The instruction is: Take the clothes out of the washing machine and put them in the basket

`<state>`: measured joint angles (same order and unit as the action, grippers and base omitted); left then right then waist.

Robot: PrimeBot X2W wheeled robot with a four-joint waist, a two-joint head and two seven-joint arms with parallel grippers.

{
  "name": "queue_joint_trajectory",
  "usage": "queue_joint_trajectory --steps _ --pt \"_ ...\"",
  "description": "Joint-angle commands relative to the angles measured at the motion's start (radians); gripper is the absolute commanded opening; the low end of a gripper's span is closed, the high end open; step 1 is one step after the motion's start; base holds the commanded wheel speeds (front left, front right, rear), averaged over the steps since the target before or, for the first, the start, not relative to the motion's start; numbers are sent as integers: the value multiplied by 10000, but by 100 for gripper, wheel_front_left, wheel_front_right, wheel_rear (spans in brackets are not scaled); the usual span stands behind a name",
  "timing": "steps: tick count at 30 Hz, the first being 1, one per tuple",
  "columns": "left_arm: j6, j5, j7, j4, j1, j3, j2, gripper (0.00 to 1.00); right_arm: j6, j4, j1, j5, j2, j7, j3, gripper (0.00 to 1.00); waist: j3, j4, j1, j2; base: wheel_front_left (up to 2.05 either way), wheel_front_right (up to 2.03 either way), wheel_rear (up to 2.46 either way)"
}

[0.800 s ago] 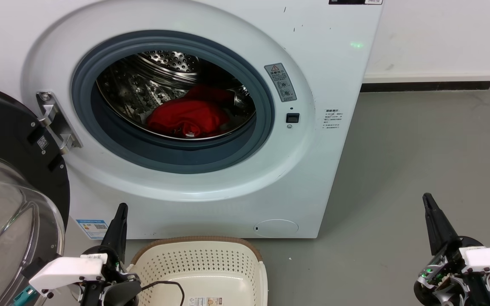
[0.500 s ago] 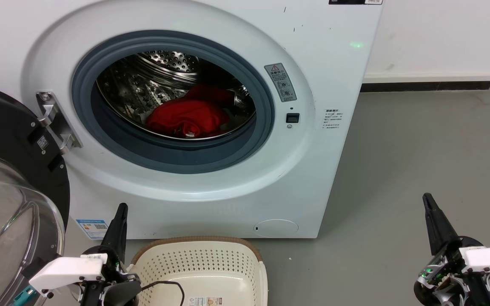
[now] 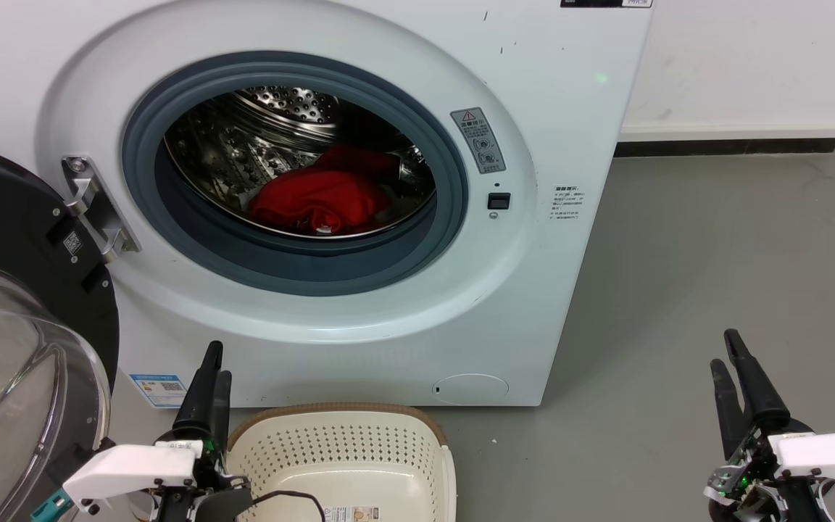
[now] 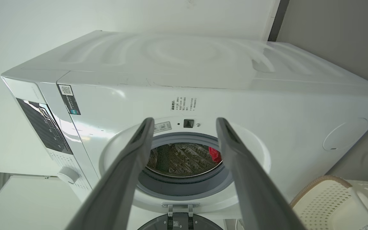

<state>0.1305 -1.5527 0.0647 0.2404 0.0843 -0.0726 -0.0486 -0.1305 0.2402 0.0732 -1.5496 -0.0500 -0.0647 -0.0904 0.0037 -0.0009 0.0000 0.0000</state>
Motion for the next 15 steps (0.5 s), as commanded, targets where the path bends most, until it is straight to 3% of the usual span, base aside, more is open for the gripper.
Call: queue_joint_trajectory --steps 1,15 --pt "2 768 -218 -441 278 37 -24 100 -2 -407 56 962 -39 224 -24 100 2 1 0 0 0 0 0" --pt "2 4419 -776 -1070 201 285 -40 100 -2 -1183 -226 4731 -17 783 134 100 -6 -40 0 0 0 0 0"
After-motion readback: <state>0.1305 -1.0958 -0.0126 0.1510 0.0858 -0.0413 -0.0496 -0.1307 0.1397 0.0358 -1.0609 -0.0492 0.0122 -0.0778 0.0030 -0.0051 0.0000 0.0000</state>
